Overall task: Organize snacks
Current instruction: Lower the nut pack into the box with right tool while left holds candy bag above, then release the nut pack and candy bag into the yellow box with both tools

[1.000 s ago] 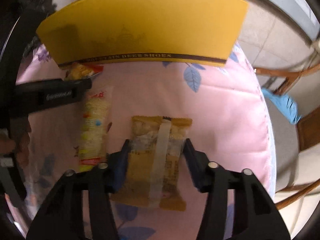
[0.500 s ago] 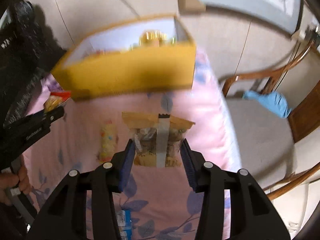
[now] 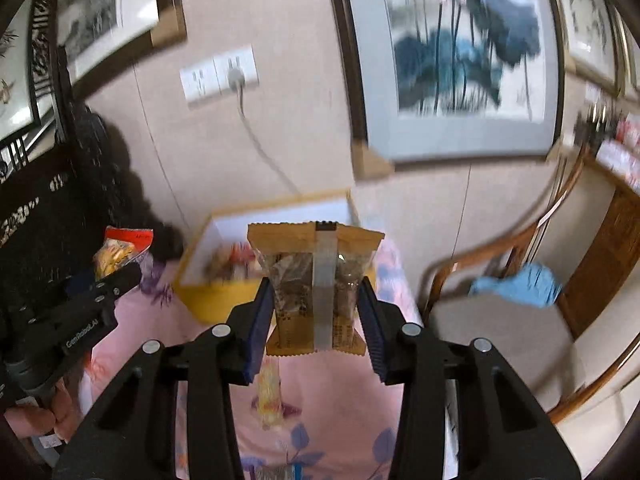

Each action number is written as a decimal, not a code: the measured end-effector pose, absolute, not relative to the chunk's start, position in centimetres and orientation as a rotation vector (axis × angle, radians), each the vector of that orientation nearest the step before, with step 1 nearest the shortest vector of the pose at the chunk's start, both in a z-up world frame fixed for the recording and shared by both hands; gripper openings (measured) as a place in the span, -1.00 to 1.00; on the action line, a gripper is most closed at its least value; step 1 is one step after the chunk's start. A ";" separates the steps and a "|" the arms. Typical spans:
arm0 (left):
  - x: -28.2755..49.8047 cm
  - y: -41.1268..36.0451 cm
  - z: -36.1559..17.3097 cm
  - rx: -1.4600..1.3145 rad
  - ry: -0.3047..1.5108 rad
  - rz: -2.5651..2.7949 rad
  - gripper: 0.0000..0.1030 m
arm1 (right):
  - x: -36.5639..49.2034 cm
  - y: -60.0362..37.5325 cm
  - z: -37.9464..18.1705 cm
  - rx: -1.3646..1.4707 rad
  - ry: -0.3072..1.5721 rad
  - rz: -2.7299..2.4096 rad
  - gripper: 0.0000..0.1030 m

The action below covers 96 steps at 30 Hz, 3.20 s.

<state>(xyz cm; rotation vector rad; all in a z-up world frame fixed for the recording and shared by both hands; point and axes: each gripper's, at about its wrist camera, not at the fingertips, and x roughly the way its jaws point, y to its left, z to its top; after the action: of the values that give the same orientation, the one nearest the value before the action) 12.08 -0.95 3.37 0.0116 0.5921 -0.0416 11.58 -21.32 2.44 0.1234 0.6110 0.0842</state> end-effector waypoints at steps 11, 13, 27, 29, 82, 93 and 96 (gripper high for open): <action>14.2 0.2 8.4 0.028 0.498 0.017 -0.18 | 13.5 -20.6 7.7 0.081 0.484 0.139 -0.18; 15.4 0.4 8.4 0.040 0.499 0.042 -0.18 | 15.3 -20.4 7.3 0.100 0.507 0.138 -0.18; 21.0 2.6 7.8 0.043 0.541 0.078 -0.18 | 21.5 -17.3 5.9 0.057 0.514 0.225 -0.18; 21.8 2.3 8.2 0.079 0.528 0.108 -0.18 | 22.3 -16.9 5.7 0.048 0.523 0.230 -0.18; 26.1 4.4 7.6 0.050 0.564 0.106 -0.17 | 27.6 -17.0 5.6 0.133 0.540 0.217 -0.18; 24.9 5.4 7.4 0.017 0.588 0.119 -0.17 | 26.7 -16.5 6.0 0.145 0.546 0.238 -0.18; 24.6 5.6 7.9 0.019 0.583 0.124 -0.17 | 26.4 -16.4 6.4 0.145 0.536 0.243 -0.18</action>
<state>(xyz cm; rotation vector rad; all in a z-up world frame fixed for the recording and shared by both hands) 24.59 5.55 7.85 0.0192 0.5833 0.1239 26.36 -16.41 6.44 0.1451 0.5363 0.2429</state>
